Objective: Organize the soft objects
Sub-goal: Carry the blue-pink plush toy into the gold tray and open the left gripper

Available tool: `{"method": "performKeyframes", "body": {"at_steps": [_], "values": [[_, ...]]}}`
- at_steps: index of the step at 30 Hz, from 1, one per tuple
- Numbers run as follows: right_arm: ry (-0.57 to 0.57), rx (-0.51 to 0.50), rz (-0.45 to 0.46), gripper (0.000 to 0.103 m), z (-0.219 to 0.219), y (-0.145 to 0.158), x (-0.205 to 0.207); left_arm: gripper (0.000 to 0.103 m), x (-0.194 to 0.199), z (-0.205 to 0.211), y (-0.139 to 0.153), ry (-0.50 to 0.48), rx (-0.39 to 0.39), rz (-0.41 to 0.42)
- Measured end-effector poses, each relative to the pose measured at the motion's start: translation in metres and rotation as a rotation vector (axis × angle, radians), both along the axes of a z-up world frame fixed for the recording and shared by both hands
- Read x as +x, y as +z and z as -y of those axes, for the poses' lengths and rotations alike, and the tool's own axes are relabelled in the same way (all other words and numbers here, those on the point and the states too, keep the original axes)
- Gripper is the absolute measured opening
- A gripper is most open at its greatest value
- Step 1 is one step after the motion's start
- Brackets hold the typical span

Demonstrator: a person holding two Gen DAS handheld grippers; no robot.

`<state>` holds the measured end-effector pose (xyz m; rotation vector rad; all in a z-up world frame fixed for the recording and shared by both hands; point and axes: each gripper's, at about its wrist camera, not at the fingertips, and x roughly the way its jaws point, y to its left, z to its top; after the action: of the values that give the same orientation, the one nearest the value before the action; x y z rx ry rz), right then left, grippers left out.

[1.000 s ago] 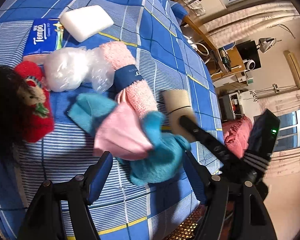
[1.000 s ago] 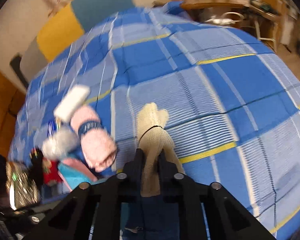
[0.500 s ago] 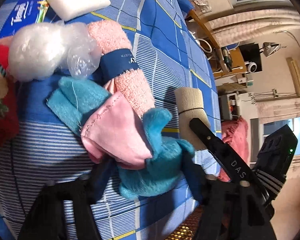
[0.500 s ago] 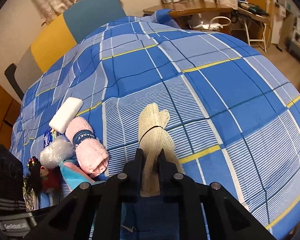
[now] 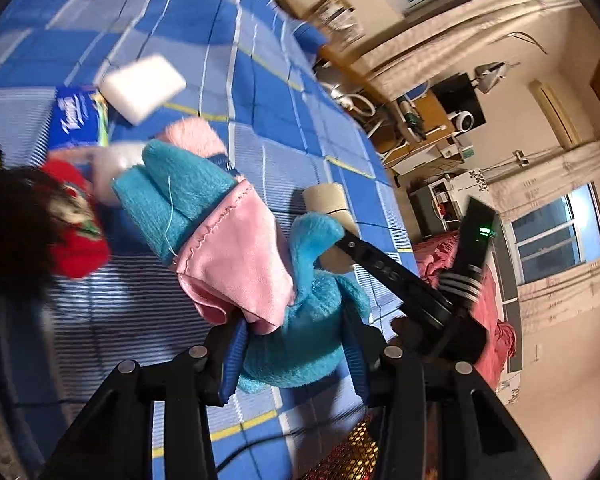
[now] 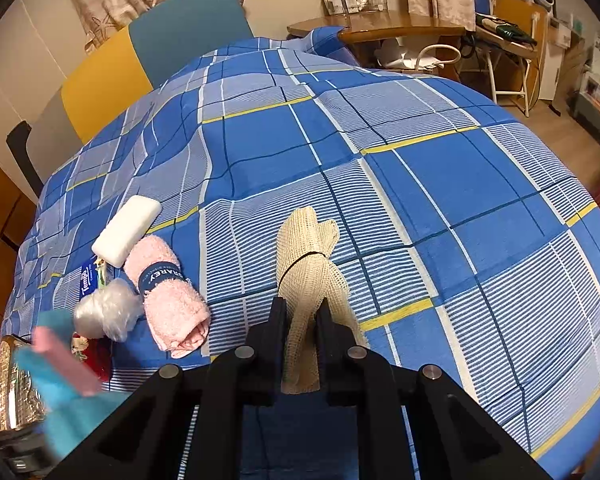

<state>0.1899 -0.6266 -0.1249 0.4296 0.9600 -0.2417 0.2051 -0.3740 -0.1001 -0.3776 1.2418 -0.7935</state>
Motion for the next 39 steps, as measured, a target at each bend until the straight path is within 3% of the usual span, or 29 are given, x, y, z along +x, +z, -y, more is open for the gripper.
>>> {"method": "performKeyframes", "body": {"at_steps": [11,19,24,32,35,39], "values": [[-0.026,-0.074,0.008,0.014,0.000,0.006,-0.008,0.044,-0.020,-0.077,0.066,0.026,0.001,0.186],[-0.051,-0.136,0.025,0.014,0.000,0.012,-0.011,0.044,-0.027,-0.161,0.115,0.079,0.011,0.338],[-0.042,-0.191,0.041,0.014,-0.009,0.017,-0.013,0.045,-0.023,-0.214,0.130,0.139,0.013,0.355],[-0.057,-0.207,0.180,0.014,-0.026,0.040,-0.028,0.045,-0.011,-0.329,0.140,0.327,-0.027,0.332],[-0.059,-0.189,0.210,0.014,-0.037,0.045,-0.032,0.046,0.000,-0.371,0.128,0.403,-0.042,0.284],[-0.047,-0.171,0.255,0.014,-0.058,0.056,-0.040,0.046,0.021,-0.419,0.088,0.462,-0.022,0.166]]}}
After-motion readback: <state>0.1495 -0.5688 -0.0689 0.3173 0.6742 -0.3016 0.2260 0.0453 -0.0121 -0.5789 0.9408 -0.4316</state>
